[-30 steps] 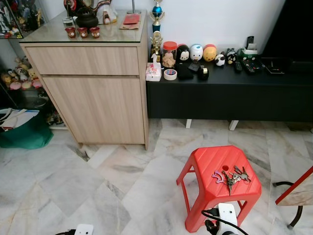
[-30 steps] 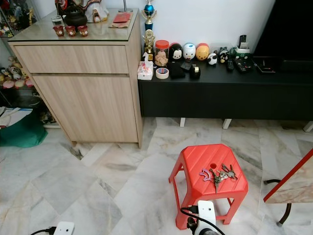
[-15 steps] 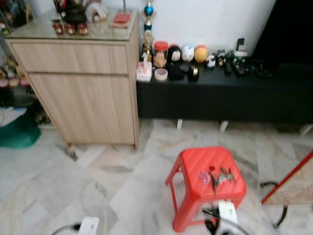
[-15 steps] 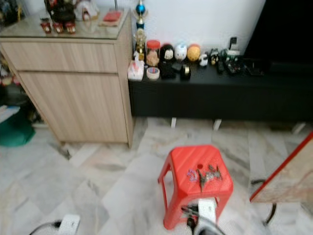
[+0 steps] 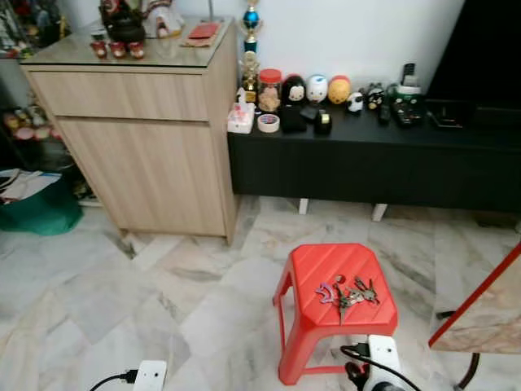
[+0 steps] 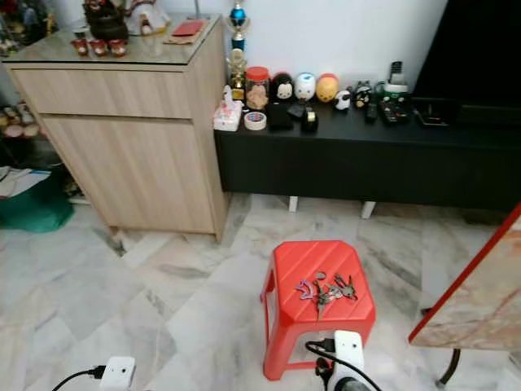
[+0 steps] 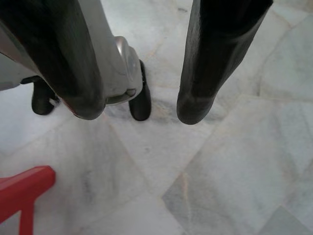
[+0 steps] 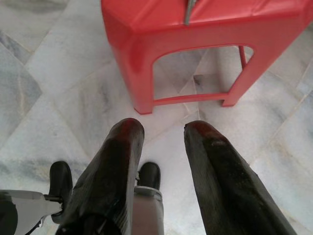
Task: Hang keys on a hook
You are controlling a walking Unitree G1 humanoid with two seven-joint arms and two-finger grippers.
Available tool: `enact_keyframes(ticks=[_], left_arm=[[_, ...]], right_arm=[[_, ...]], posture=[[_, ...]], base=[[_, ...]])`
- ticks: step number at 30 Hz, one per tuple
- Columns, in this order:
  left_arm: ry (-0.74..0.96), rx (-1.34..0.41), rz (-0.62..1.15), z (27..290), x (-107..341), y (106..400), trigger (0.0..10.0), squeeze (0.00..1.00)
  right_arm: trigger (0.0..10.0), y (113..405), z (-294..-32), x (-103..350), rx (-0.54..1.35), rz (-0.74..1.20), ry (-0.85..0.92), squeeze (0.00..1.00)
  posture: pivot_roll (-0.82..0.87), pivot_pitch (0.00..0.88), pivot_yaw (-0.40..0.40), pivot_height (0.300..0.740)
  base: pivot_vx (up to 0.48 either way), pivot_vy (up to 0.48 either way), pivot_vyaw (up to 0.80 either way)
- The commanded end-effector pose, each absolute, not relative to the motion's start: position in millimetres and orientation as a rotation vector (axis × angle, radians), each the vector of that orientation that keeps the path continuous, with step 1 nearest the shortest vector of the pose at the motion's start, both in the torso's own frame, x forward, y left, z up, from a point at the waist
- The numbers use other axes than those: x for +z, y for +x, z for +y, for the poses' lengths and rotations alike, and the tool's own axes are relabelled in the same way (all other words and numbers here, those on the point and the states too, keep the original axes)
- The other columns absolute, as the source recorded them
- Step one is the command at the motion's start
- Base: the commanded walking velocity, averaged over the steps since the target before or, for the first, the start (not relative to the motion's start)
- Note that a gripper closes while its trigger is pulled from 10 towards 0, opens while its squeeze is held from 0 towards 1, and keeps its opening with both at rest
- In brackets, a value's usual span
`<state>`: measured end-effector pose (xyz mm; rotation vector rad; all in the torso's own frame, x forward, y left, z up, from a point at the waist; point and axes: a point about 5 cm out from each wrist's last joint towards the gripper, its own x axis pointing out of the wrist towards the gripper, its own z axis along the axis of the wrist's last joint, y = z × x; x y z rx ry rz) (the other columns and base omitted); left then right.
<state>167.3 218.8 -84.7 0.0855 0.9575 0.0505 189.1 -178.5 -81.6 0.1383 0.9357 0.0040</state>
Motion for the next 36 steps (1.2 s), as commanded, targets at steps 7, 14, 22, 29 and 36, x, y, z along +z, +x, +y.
enact_keyframes(ticks=[7, 14, 22, 29, 36], left_arm=[[0.073, 0.085, 0.935, 222.1, -82.2, 171.3, 10.0, 0.0], [0.042, 0.105, 0.936, 223.4, -82.7, 169.6, 10.0, 0.0], [0.016, 0.168, 0.801, 232.6, -71.1, 183.6, 10.0, 0.0], [-0.017, 0.121, 0.498, 228.3, -34.8, 231.5, 10.0, 0.0], [-0.028, 0.08, 0.275, 213.9, -11.8, 246.6, 10.0, 0.0]], right_arm=[[10.0, 191.5, -181.9, -80.4, -0.023, 0.933, 0.133, 0.0], [10.0, 189.6, -181.3, -81.3, -0.021, 0.937, 0.137, 0.0], [10.0, 190.1, -184.5, -80.2, -0.036, 0.907, 0.128, 0.0], [10.0, 226.2, -186.5, -55.1, -0.043, 0.679, 0.073, 0.0], [10.0, 241.1, -184.9, -40.7, -0.021, 0.552, 0.051, 0.0]], posture=[[-0.03, 0.019, -0.037, 0.74], [-0.03, 0.024, -0.038, 0.74], [-0.03, 0.027, -0.041, 0.74], [-0.04, 0.031, -0.043, 0.74], [-0.04, 0.035, -0.05, 0.74]], base=[[0.0, -0.334, 0.0], [0.0, -0.092, 0.0], [0.0, 0.0, 0.0], [0.0, 0.0, 0.0], [0.0, 0.0, 0.0]])
